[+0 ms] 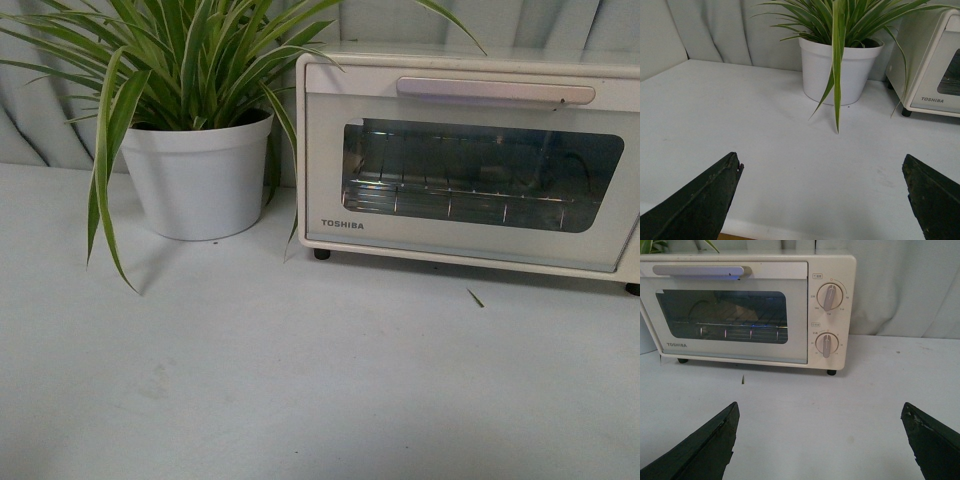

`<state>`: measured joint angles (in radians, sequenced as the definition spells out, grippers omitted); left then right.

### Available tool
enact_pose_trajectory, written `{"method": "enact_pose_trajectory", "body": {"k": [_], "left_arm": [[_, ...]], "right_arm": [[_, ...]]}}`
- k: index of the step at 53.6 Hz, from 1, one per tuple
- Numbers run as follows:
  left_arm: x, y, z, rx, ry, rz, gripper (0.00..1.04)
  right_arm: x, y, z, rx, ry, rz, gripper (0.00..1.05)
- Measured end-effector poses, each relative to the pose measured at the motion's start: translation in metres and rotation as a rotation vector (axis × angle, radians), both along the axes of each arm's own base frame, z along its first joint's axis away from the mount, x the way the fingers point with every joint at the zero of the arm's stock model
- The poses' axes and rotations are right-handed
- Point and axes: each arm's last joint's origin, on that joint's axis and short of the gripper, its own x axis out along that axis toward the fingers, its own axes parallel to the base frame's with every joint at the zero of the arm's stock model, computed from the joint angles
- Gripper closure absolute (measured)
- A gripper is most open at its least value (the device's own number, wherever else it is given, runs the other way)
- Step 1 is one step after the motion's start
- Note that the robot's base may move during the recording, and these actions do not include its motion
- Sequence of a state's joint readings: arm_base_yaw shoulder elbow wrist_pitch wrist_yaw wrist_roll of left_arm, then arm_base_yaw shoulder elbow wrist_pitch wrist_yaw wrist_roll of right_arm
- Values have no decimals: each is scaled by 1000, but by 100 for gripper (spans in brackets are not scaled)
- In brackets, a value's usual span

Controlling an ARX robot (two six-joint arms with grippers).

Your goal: Open oven

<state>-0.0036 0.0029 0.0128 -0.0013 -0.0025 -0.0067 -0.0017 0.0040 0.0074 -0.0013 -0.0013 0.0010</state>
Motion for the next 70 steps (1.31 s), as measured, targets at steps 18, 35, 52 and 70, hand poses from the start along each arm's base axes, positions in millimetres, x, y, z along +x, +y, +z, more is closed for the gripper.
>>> {"method": "enact_pose_trajectory", "body": {"k": [18, 35, 52, 70], "left_arm": [[0, 0, 0, 0, 0, 0, 6], [0, 0, -2, -46, 71, 21, 6], [30, -8, -1, -586, 353, -4, 6], [106, -98, 14, -803, 526, -226, 6]], "right_arm": [[0, 0, 0, 0, 0, 0, 9], [0, 0, 0, 0, 0, 0, 9], [0, 0, 0, 0, 0, 0, 9], [0, 0, 0, 0, 0, 0, 9]]}}
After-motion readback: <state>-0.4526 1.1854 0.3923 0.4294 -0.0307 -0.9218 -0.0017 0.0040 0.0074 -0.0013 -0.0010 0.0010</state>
